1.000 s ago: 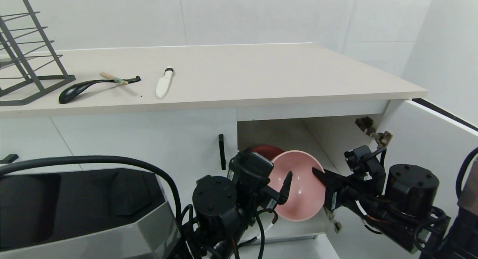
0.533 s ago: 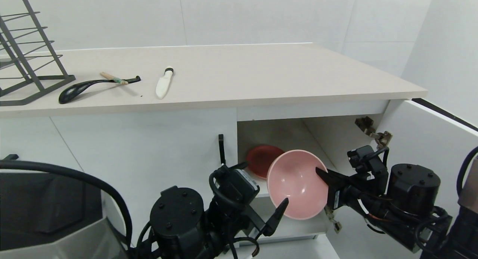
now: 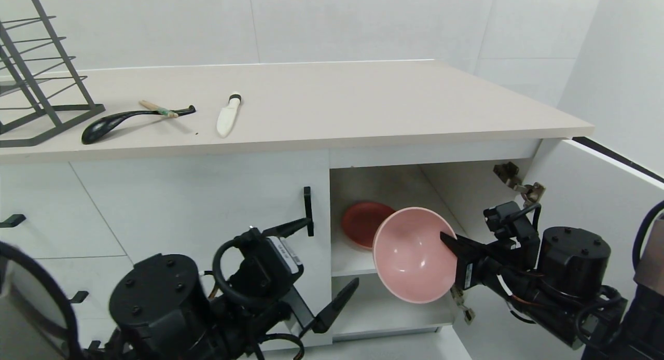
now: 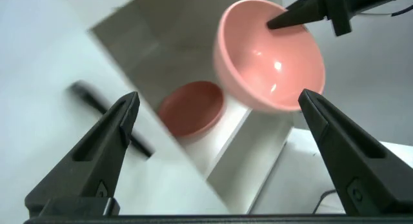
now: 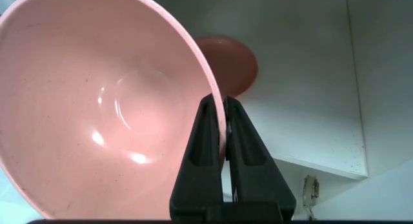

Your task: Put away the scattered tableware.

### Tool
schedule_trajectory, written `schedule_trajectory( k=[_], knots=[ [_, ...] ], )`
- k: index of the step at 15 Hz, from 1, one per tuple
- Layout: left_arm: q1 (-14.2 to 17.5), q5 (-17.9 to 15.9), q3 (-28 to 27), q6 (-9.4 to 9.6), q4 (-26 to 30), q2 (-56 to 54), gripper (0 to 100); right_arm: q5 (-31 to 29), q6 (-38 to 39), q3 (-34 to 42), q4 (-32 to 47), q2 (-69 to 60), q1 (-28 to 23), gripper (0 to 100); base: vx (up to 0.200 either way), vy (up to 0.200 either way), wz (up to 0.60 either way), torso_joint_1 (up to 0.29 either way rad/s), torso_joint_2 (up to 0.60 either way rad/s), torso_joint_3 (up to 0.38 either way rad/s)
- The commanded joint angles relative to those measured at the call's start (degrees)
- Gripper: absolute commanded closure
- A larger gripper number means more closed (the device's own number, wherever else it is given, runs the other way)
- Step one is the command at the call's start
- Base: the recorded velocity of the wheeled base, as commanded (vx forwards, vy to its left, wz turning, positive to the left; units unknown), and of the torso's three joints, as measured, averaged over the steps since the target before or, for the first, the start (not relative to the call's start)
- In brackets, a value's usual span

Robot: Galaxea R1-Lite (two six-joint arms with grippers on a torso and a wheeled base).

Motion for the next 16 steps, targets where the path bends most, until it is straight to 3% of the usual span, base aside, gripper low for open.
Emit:
schedule_trajectory(
  k=[1,5,6,9,11,12,13,15,16],
  knots=[
    [1.6,0.0,4.7,-0.43,-0.1,-7.8,0,0.0,0.8,0.0,-0.1,0.2,0.2,100,0.0,0.0,0.0,0.0,0.0,0.0],
    [1.8,0.1,9.9,-1.04,-0.1,-13.7,0,0.0,5.6,-2.2,-0.1,5.1,0.4,100,0.0,0.0,0.0,0.0,0.0,0.0],
    [3.3,0.2,11.7,-2.63,-0.1,-14.7,0,0.0,8.2,-4.5,-0.1,8.5,0.4,100,0.0,0.0,0.0,0.0,0.0,0.0],
    [6.5,0.4,13.3,-4.82,-0.1,-17.3,0,0.0,8.8,-9.2,-0.1,13.4,0.5,100,0.0,0.0,0.0,0.0,0.0,0.0],
    [6.4,0.3,13.6,-10.01,-0.1,-19.9,0,0.0,8.8,-13.6,-0.1,15.1,0.7,100,0.0,0.0,0.0,0.0,0.0,0.0],
    [6.8,0.3,13.6,-11.5,-0.1,-20.4,0,0.0,8.8,-15.2,-0.1,16.3,0.7,100,0.0,0.0,0.0,0.0,0.0,0.0],
    [6.8,0.3,13.6,-11.59,-0.1,-20.5,0,0.0,8.8,-15.2,-0.1,16.4,0.7,100,0.0,0.0,0.0,0.0,0.0,0.0],
    [8.0,0.7,13.6,-13.52,-0.1,-22.6,0,0.0,8.8,-17.8,-0.1,18.9,0.7,100,0.0,0.0,0.0,0.0,0.0,0.0],
    [8.7,0.6,13.6,-16.6,-0.1,-25.1,0,0.0,8.8,-18.6,-0.1,19.3,0.2,100,0.0,0.0,0.0,0.0,0.0,0.0]
  ],
)
